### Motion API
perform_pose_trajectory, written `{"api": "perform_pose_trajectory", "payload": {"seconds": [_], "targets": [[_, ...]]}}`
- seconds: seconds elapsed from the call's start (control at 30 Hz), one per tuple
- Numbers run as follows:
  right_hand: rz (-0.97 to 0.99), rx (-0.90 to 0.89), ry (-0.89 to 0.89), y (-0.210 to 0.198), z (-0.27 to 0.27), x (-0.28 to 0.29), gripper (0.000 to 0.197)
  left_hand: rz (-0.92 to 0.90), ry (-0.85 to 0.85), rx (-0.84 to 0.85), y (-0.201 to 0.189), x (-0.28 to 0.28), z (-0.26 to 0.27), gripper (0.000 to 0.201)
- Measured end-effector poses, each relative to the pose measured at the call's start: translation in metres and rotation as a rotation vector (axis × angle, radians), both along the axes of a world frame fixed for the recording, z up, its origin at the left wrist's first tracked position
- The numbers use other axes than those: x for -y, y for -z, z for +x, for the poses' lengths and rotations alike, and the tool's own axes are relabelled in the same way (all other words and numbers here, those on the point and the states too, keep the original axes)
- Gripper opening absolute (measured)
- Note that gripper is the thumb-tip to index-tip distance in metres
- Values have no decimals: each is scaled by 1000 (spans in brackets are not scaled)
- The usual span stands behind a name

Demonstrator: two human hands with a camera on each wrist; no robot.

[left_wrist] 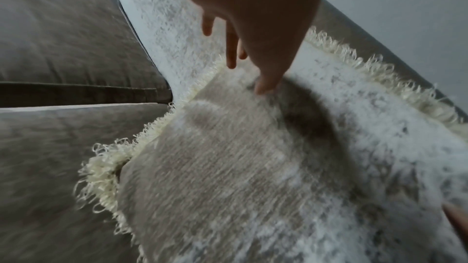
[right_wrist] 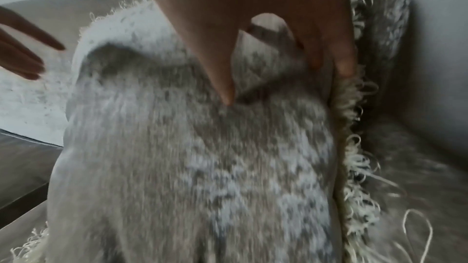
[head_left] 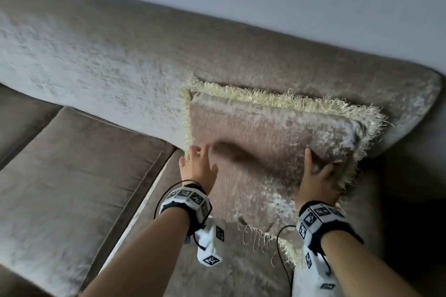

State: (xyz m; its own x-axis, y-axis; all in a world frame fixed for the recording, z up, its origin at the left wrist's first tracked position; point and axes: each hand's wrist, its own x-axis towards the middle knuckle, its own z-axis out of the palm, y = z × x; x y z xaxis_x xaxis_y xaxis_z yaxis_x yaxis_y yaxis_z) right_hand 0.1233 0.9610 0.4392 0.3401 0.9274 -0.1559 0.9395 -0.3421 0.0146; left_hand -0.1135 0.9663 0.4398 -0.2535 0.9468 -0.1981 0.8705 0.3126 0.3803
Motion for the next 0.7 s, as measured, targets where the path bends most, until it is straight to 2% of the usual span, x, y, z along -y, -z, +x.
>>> {"api": "perform_pose_trajectory", "payload": {"seconds": [0.1, 0.13, 0.27, 0.4, 0.53, 0.7], "targets": [[52, 85, -109, -36, -28, -2, 39, 59, -73, 31, -21, 26, -33, 39], [43, 88, -150, -49, -44, 0, 30, 56, -93, 42, -28, 38, -47, 37], [71, 1, -375, -92, -130, 24, 27, 101, -233, 45, -57, 97, -117, 33], [110, -64, -643, -111, -231, 78, 28, 121, -401, 63, -76, 186, -194, 29], [81, -126, -892, -110, -337, 156, 27, 141, -611, 50, -83, 309, -266, 27], [-34, -136, -1188, -92, -464, 289, 28, 65, -904, 10, -74, 495, -348, 27]]}}
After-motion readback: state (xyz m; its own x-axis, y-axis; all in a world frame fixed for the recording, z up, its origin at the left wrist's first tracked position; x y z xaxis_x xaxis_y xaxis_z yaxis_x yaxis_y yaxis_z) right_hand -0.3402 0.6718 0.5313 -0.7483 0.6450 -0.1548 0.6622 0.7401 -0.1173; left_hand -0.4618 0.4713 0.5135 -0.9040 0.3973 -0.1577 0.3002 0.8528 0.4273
